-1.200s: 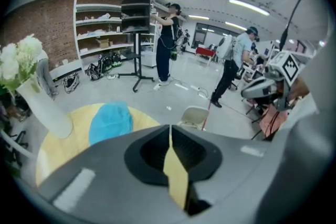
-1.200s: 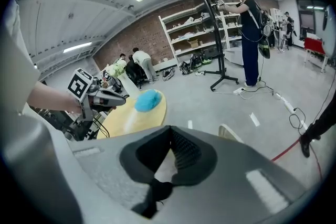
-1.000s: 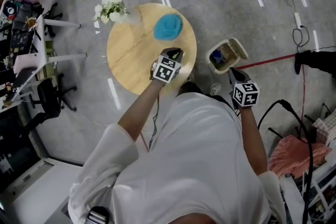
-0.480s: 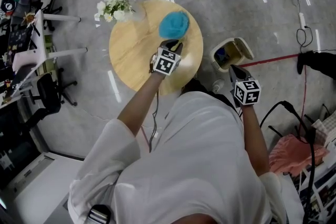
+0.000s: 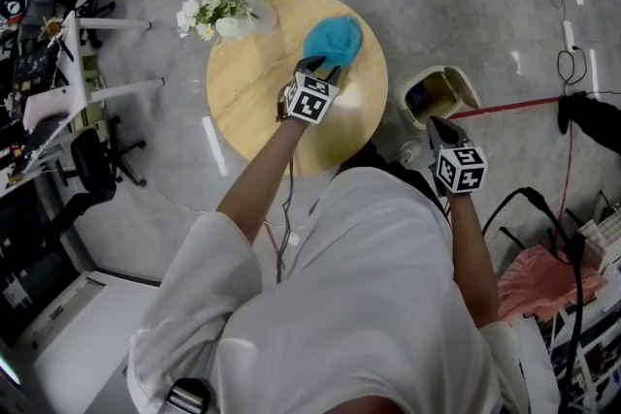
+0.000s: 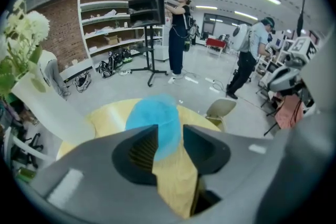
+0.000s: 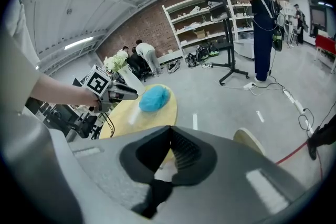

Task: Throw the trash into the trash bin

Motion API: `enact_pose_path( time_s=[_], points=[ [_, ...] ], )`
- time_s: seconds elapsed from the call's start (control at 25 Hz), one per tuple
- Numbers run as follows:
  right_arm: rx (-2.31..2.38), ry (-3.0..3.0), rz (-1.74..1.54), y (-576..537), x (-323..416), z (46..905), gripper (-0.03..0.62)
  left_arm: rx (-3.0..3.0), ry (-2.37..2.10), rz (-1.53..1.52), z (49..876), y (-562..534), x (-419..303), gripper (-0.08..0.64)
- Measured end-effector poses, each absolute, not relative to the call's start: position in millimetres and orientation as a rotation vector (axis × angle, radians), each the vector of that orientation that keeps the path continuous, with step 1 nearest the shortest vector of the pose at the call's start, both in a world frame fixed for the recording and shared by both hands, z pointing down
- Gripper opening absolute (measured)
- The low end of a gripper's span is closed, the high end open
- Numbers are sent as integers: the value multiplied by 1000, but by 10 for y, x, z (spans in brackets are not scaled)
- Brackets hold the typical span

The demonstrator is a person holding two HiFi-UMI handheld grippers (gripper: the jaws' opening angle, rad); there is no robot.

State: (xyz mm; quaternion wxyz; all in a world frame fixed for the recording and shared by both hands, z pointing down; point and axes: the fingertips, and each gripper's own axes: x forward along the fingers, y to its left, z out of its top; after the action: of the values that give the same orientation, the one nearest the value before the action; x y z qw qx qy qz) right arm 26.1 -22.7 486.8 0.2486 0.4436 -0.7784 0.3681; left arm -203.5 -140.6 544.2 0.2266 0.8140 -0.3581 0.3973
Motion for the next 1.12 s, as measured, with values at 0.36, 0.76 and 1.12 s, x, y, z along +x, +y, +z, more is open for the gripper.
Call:
enact_pose_path(
  time_s=[0.36, 0.76, 1.12],
  points=[
    [1248, -2079, 1042, -201, 230, 4957, 0, 2230, -995, 1188, 5729, -1676, -2210, 246],
    [1288, -2029, 1083, -164, 251, 5058, 0, 2215, -865, 1296, 6156, -1803, -2204, 342],
    [1328, -2000, 1106, -75, 317, 5084, 0, 2219, -891, 1334, 6242, -1878, -2195, 155]
  ],
)
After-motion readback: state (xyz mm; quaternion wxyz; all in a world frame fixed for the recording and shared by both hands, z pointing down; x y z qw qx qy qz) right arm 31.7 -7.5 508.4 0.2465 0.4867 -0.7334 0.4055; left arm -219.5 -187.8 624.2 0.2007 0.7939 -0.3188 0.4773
